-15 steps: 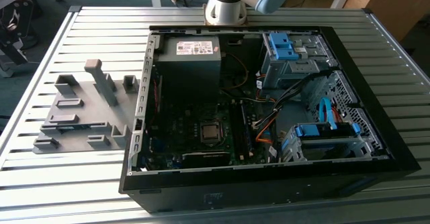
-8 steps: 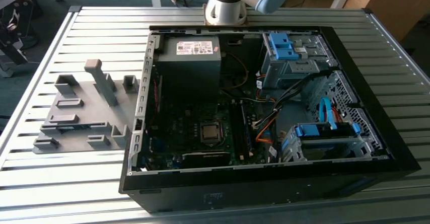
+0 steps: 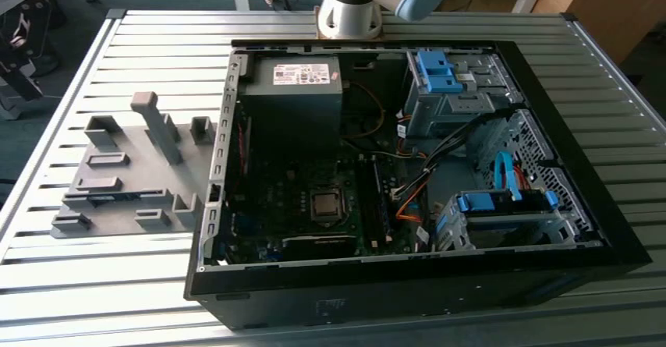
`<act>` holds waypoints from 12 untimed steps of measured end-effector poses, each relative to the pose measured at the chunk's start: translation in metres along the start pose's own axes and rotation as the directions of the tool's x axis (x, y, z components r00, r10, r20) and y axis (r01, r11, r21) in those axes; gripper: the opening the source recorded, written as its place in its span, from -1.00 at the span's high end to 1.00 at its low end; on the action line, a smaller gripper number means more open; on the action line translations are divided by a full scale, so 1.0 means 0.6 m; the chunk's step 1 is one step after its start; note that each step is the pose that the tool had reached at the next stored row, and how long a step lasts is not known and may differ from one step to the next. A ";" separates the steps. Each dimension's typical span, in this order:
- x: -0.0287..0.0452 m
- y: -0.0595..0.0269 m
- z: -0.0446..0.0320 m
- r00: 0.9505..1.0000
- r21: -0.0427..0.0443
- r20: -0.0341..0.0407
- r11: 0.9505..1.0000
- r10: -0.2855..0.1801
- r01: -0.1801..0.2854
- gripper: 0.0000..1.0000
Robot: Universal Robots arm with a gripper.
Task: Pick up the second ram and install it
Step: 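Pick up the second ram and move it above second insertion slot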
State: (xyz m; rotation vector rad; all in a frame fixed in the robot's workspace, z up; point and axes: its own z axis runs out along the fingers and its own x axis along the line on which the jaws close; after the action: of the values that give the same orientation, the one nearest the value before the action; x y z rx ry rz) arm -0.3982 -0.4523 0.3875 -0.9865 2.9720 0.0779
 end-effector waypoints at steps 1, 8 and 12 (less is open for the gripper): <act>0.000 0.000 0.000 1.000 0.000 0.000 1.000 -0.008 0.008 0.79; 0.000 -0.001 0.000 0.997 -0.002 -0.003 0.997 -0.074 0.074 0.79; 0.001 -0.001 0.000 0.994 -0.003 -0.005 0.994 -0.107 0.107 0.79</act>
State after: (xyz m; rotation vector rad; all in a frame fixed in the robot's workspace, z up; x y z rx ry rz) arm -0.3982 -0.4531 0.3872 -1.1461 2.9170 0.0786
